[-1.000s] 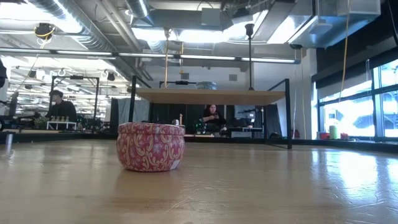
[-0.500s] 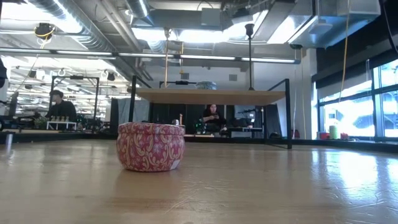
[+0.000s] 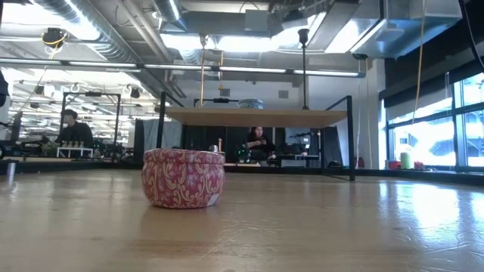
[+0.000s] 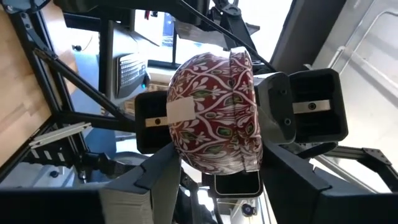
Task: Pick & Place candle stick holders
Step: Put the red scented candle on the shelf
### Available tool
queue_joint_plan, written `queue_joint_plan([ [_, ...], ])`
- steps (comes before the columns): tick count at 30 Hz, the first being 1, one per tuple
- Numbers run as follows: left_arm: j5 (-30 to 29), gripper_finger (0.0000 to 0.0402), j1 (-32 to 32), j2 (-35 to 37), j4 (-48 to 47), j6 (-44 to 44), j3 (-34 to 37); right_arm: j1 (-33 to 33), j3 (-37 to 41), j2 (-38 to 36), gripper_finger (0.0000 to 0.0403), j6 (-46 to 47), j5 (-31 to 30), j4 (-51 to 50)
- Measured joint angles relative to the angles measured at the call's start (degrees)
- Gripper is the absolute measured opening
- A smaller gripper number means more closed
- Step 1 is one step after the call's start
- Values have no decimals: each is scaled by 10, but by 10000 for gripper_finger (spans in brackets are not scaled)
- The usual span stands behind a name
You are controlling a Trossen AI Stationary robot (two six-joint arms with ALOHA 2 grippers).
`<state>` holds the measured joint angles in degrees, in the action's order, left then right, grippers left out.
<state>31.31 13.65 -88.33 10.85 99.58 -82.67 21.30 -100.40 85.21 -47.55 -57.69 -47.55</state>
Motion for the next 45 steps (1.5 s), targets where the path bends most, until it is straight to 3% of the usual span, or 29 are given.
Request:
queue_joint_plan([
  [30,8,215,9,-8,23,-24,-1,1,0,0,167,3,5,16],
  [45,-1,252,11,-10,24,-32,-1,1,0,1,167,13,15,19],
])
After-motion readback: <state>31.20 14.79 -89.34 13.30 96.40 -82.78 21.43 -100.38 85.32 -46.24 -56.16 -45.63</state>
